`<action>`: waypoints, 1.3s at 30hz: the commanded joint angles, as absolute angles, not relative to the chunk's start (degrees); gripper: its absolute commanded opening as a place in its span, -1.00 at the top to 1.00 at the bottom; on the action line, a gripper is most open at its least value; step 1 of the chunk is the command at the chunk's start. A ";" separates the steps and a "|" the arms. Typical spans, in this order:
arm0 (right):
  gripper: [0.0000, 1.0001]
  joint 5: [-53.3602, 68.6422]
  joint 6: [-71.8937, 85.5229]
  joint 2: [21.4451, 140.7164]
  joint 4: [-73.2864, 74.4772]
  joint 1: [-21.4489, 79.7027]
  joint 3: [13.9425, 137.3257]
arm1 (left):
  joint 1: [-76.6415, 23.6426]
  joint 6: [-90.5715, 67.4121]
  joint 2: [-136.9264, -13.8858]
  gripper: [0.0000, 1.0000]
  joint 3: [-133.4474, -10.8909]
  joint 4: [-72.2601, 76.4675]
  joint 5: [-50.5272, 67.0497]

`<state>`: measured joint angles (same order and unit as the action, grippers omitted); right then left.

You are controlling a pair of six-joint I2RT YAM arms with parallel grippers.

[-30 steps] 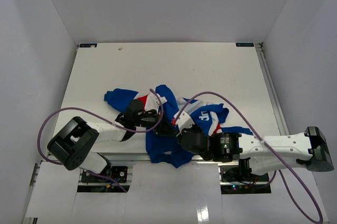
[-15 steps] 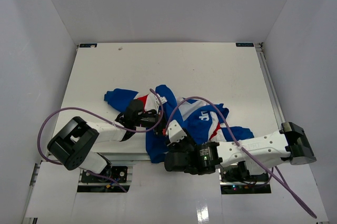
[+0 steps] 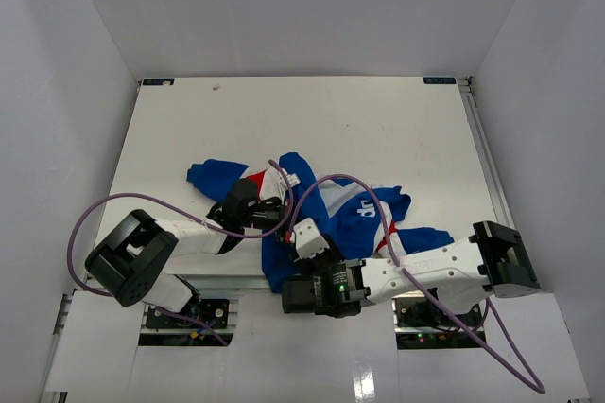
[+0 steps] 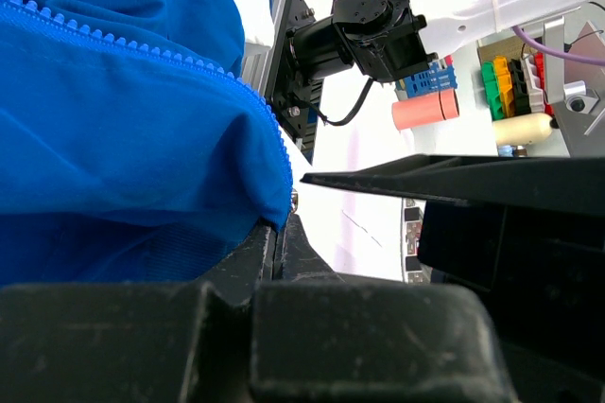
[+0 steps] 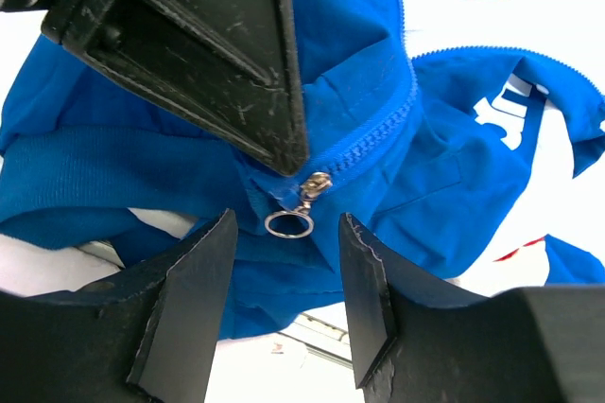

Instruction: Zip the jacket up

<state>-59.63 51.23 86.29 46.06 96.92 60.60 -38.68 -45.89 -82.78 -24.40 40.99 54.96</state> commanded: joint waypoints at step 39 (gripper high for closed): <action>0.43 -65.65 62.47 93.78 56.83 97.21 66.79 | -38.15 -45.70 -82.53 1.00 -25.48 41.92 56.43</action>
<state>-61.84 58.66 93.43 53.91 96.95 64.68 -38.41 -45.95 -82.78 -24.40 41.17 55.11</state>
